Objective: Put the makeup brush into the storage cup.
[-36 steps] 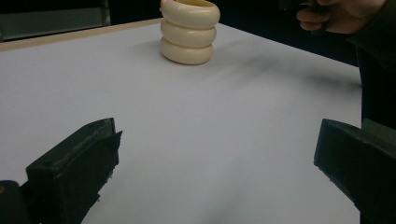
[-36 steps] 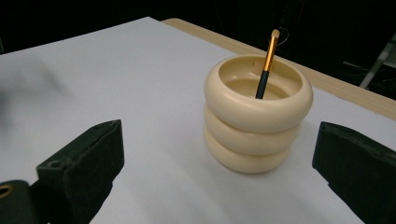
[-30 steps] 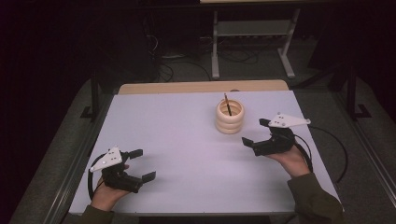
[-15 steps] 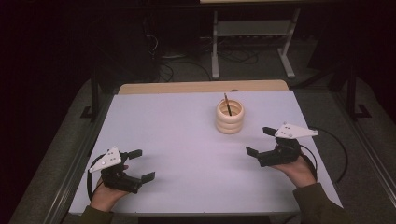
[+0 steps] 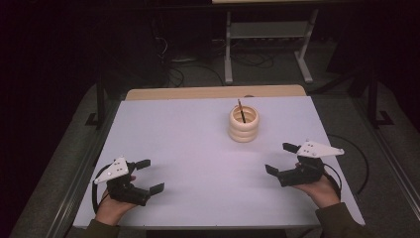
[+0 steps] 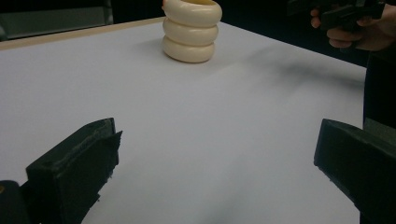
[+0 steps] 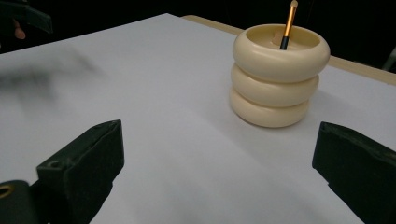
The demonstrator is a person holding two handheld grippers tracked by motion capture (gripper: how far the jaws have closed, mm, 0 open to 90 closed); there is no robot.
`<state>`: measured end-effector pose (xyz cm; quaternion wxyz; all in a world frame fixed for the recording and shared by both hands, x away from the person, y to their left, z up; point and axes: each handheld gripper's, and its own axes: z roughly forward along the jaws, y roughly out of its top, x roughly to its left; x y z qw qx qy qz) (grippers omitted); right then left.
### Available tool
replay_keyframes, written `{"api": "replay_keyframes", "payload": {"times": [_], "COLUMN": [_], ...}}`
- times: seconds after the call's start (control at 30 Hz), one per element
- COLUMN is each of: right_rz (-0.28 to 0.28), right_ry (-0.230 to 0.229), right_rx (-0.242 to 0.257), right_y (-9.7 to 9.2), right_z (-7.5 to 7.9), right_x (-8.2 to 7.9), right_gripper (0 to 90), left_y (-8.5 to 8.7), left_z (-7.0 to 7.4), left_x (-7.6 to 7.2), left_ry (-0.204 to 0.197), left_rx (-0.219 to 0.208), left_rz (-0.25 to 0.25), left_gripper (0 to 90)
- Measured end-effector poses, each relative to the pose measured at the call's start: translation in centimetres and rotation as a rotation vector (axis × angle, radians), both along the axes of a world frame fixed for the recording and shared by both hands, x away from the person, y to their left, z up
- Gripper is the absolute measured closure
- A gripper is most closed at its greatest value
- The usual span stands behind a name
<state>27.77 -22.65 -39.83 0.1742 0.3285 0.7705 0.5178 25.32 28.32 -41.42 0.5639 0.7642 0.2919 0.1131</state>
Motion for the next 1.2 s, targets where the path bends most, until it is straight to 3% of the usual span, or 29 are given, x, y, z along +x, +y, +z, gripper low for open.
{"api": "replay_keyframes", "payload": {"times": [0.37, 0.67, 0.9, 1.2], "right_rz": [-0.017, -0.019, -0.028, -0.019], "right_ry": [0.004, 0.033, 0.001, -0.004], "right_rx": [0.018, -0.004, 0.019, 0.022], "right_y": [-1.2, -1.5, -1.6, -1.5], "right_z": [-1.4, -3.2, -3.0, -2.9], "right_x": [-1.2, -2.1, -2.2, -2.2], "right_gripper": [1.4, 1.4, 1.4, 1.4], "left_y": [0.0, 0.0, -0.1, -0.2], "left_z": [0.0, 0.1, -0.1, -0.1], "left_x": [0.0, 0.0, 0.0, 0.0], "left_ry": [-0.002, -0.003, 0.0, 0.001], "left_rx": [0.0, 0.004, 0.008, 0.016], "left_rz": [0.001, -0.003, -0.009, -0.013], "left_gripper": [0.0, 0.0, 0.0, 0.0]}}
